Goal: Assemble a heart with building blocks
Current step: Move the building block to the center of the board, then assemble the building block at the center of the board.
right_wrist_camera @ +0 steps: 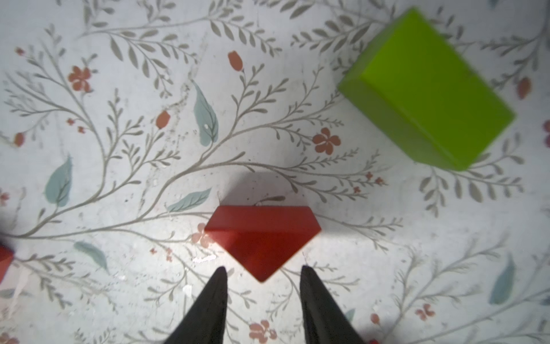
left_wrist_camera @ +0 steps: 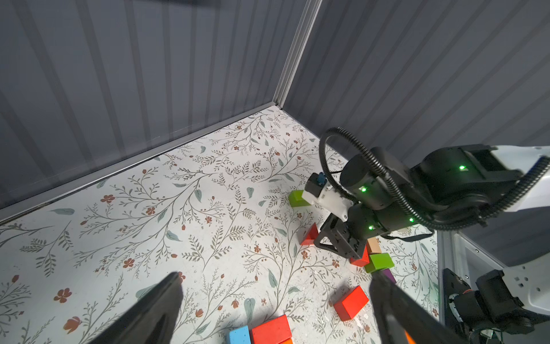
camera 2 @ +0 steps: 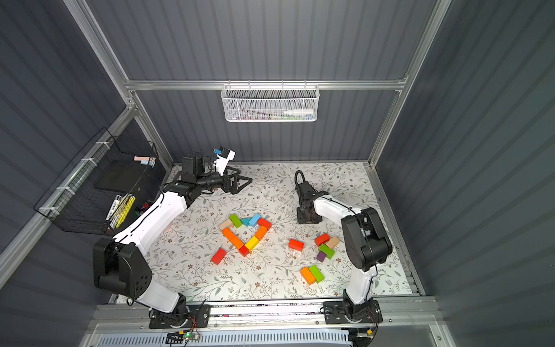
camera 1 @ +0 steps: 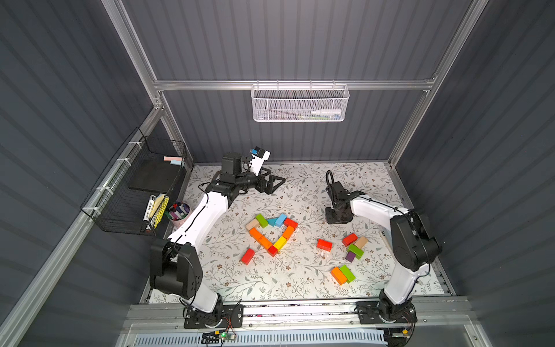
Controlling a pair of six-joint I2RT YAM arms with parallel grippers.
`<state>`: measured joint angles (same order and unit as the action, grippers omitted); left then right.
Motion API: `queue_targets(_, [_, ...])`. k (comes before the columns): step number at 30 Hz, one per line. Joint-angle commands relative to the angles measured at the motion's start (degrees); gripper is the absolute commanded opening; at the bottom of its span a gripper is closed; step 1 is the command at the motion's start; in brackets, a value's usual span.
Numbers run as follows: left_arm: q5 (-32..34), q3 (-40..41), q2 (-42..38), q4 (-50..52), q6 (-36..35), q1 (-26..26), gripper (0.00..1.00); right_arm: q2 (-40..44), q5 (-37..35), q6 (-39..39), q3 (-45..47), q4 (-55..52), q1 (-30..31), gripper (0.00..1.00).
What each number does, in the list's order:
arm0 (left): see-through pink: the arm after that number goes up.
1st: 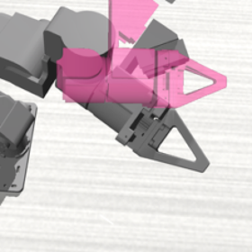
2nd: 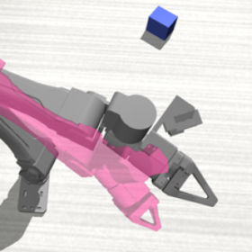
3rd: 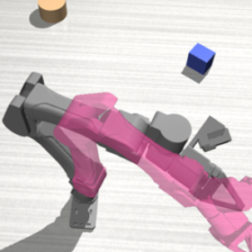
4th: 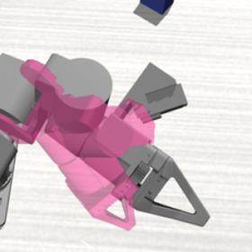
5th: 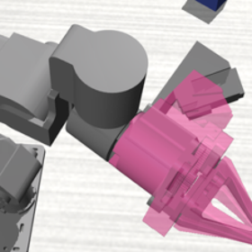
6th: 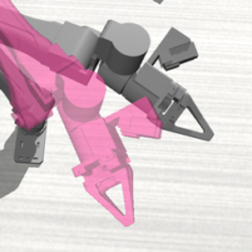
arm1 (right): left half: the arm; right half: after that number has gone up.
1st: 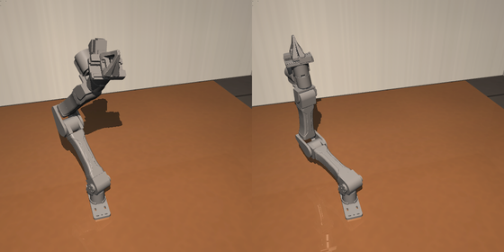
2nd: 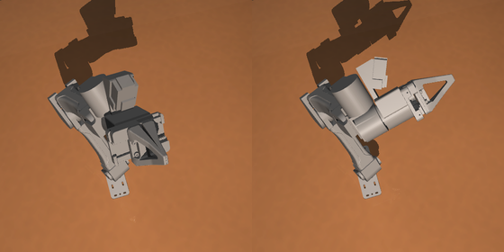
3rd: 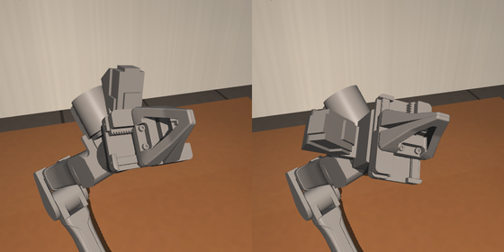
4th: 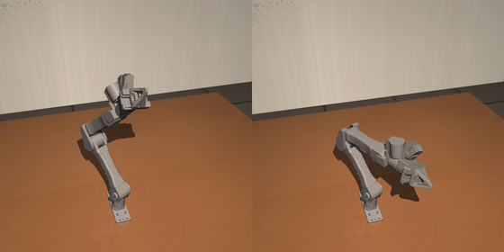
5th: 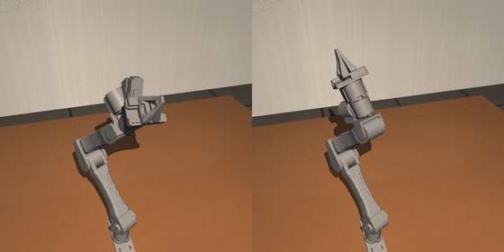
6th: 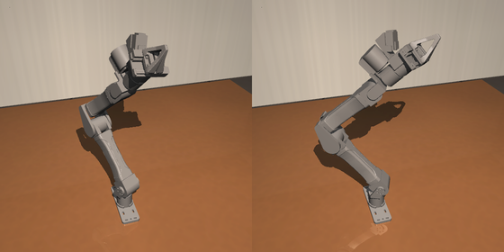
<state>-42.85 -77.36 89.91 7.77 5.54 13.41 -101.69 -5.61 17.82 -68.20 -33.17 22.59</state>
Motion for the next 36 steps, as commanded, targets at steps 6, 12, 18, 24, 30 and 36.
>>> queue_targets(6, [-0.7, 0.6, -0.2, 1.0, -1.2, 0.1, 0.99, 2.6, 2.4, -6.3, -1.8, -2.1, -7.7, 0.51])
queue_targets(12, [-1.4, 0.5, 0.5, 0.8, -1.0, 0.3, 0.99, -4.1, 0.7, -11.2, -9.1, -3.6, -10.3, 0.65])
queue_targets(18, [-7.2, 0.0, 1.3, 0.6, -1.4, 0.3, 0.99, -11.1, 2.2, -14.4, -16.2, -5.7, -12.0, 0.68])
queue_targets(24, [-9.4, -0.5, 1.1, 1.7, -2.6, 0.3, 0.99, -15.6, 3.1, -16.1, -21.3, -7.1, -13.3, 0.66])
queue_targets(30, [-9.2, -0.5, 1.0, 1.7, -2.6, 0.3, 0.99, -16.0, 7.1, -16.7, -21.9, -7.6, -13.5, 0.62])
queue_targets(36, [-8.9, -0.4, 0.9, 1.8, -2.5, 0.3, 0.99, -15.0, 11.4, -18.4, -18.9, -4.9, -13.5, 0.61])
